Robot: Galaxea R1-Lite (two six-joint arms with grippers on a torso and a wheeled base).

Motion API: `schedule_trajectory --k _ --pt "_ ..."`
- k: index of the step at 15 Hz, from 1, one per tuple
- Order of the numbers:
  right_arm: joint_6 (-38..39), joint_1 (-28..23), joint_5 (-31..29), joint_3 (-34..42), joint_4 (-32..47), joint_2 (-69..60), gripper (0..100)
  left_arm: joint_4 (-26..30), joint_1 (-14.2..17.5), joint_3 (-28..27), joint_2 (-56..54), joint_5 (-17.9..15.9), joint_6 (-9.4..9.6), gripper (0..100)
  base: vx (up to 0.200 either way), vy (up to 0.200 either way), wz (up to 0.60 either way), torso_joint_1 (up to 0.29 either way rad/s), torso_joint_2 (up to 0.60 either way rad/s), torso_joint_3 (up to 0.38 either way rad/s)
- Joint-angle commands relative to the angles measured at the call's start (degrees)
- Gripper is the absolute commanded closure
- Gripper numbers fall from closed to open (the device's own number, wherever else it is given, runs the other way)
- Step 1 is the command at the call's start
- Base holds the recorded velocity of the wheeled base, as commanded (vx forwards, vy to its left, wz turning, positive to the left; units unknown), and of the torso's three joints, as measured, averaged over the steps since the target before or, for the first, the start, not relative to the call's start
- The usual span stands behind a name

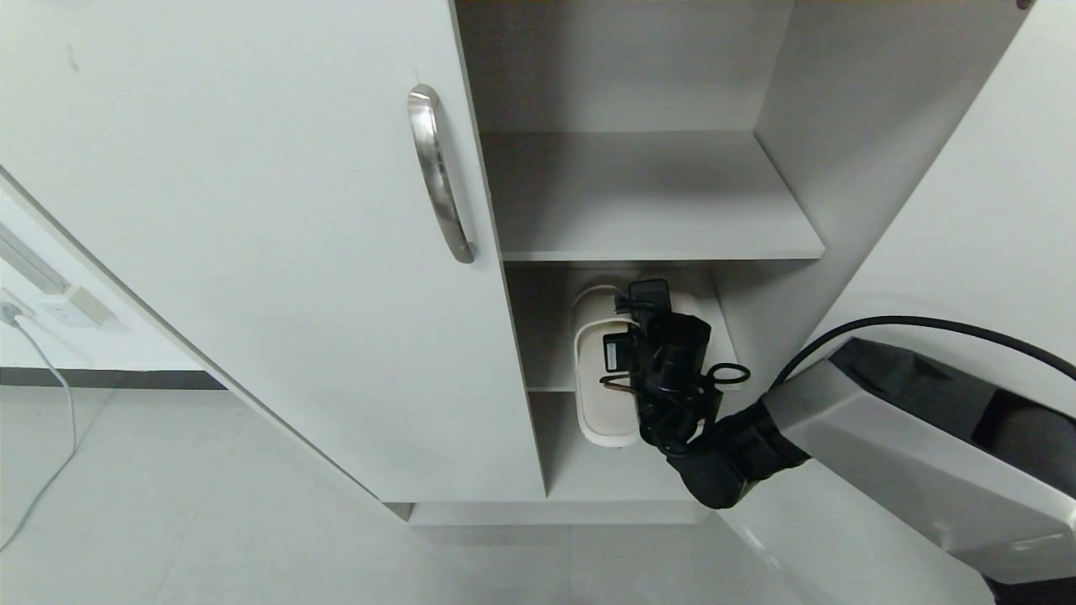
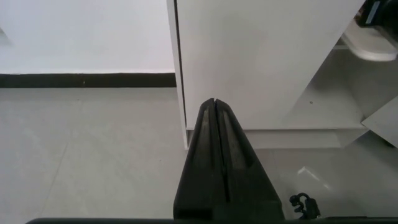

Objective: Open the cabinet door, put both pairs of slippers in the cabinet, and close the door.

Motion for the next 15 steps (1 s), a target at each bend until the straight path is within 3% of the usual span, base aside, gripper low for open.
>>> schedule_trajectory --k 1,7,15 --pt "0.05 -1.55 -0.01 -7.93 4.00 3.82 100 -0.02 0.01 0.02 0.09 0.11 0.02 100 0.000 0.000 0.00 0.000 0.00 0.000" --pt "0.13 -3.40 -0.01 -18.04 10.68 6.36 100 0.06 0.01 0.02 0.09 0.11 -0.07 100 0.000 0.000 0.00 0.000 0.00 0.000" --pt "0.13 -4.54 -0.01 -23.22 13.94 8.83 100 -0.02 -0.07 0.02 0.09 0.20 -0.07 100 0.000 0.000 0.00 0.000 0.00 0.000"
